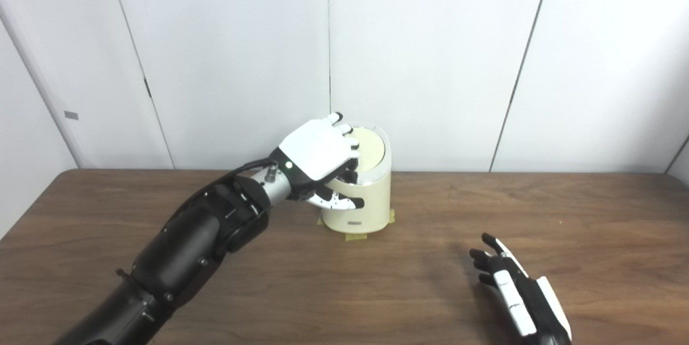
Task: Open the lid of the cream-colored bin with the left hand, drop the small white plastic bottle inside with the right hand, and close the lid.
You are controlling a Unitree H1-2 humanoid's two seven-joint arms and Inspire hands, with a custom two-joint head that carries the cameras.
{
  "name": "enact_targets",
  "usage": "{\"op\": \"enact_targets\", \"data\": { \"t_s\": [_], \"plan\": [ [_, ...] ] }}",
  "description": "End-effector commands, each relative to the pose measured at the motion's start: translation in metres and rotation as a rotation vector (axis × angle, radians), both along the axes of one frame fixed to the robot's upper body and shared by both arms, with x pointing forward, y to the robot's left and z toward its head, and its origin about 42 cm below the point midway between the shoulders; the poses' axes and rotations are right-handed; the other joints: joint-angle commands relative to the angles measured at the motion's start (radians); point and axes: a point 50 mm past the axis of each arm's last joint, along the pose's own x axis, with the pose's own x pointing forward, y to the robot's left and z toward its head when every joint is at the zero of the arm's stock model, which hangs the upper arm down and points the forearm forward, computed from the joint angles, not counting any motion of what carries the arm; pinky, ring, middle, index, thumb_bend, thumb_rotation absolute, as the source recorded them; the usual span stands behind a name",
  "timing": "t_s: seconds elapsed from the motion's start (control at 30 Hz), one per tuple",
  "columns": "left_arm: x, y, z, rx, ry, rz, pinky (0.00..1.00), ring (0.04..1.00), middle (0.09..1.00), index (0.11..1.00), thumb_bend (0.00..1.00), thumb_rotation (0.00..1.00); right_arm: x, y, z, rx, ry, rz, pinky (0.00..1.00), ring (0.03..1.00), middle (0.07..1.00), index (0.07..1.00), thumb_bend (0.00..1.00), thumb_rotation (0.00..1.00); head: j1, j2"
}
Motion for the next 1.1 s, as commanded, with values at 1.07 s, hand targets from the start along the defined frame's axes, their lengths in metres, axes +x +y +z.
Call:
{"op": "enact_targets", "data": {
  "t_s": [1.07],
  "plan": [
    [-0.010,0.026,0.038,-0.384,-0.212,-0.066,0.63,0.745,0.745,0.748,0.47,0.45,0.003,0.000,0.013,0.020,-0.048,-0.012,0.79,0.843,0.831,0.922,0.60,1.00,-0.002,0.003]
  ]
}}
